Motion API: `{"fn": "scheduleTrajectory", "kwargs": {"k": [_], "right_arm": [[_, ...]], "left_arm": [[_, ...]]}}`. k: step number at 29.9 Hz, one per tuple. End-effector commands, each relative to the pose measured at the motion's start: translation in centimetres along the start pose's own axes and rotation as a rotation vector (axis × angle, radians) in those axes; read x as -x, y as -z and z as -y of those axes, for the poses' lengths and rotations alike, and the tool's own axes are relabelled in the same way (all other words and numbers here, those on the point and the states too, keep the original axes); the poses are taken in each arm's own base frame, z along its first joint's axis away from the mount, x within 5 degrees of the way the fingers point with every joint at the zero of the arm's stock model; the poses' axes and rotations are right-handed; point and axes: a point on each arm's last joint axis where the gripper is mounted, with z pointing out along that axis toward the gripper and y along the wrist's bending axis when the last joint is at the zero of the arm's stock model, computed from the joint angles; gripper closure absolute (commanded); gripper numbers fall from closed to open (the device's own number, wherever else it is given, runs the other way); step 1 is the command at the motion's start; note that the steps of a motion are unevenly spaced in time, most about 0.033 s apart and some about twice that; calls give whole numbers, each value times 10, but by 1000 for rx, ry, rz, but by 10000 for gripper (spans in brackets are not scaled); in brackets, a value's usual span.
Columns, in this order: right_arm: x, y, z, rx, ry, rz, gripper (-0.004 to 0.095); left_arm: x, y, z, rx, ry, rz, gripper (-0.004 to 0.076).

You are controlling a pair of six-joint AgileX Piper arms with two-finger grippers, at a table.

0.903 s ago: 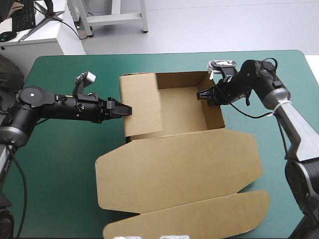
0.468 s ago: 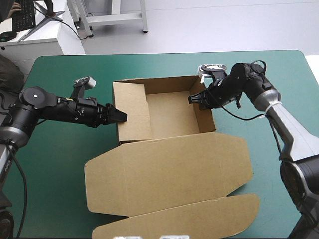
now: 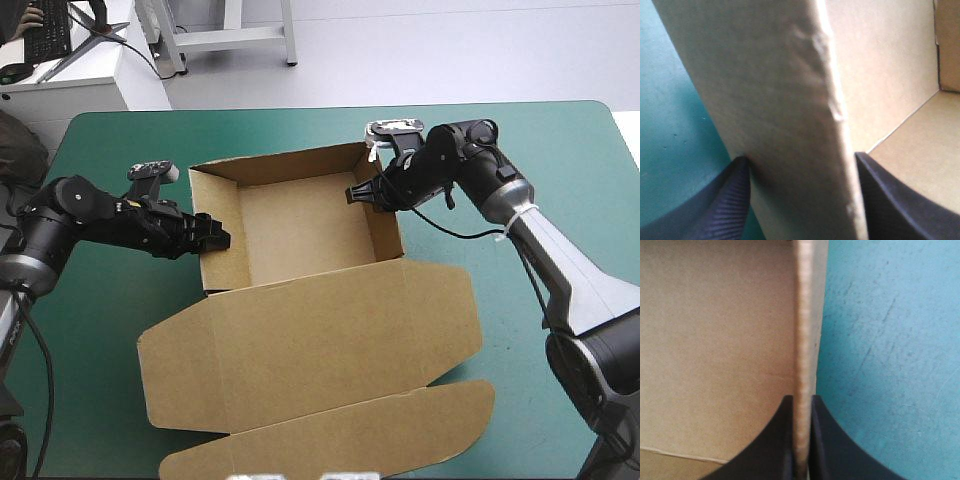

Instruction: Fold the box

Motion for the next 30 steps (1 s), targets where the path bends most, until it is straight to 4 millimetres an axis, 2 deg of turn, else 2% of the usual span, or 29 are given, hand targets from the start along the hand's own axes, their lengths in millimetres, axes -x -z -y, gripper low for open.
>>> {"fn": "scheduleTrajectory", "kwargs": {"k": [1,5,15,17,21,24,30], "right_arm": [[6,35,-18,19,-11,100,920],[4,34,-15,-16,-26,83,921],[2,34,-18,-12,-53,65,921],[2,34,-18,-11,-56,56,920],[1,34,-18,-13,-56,45,920],[0,34,-18,-9,-62,44,920],[0,29,-18,-10,-70,28,920]], "left_arm": [[4,16,13,-30,12,77,304],[3,16,12,-17,16,64,317],[0,15,3,81,29,36,447],[0,15,2,96,27,33,518],[-1,15,-1,130,11,21,736],[-1,16,-4,167,36,21,734],[-7,16,-14,400,14,-32,734]]}}
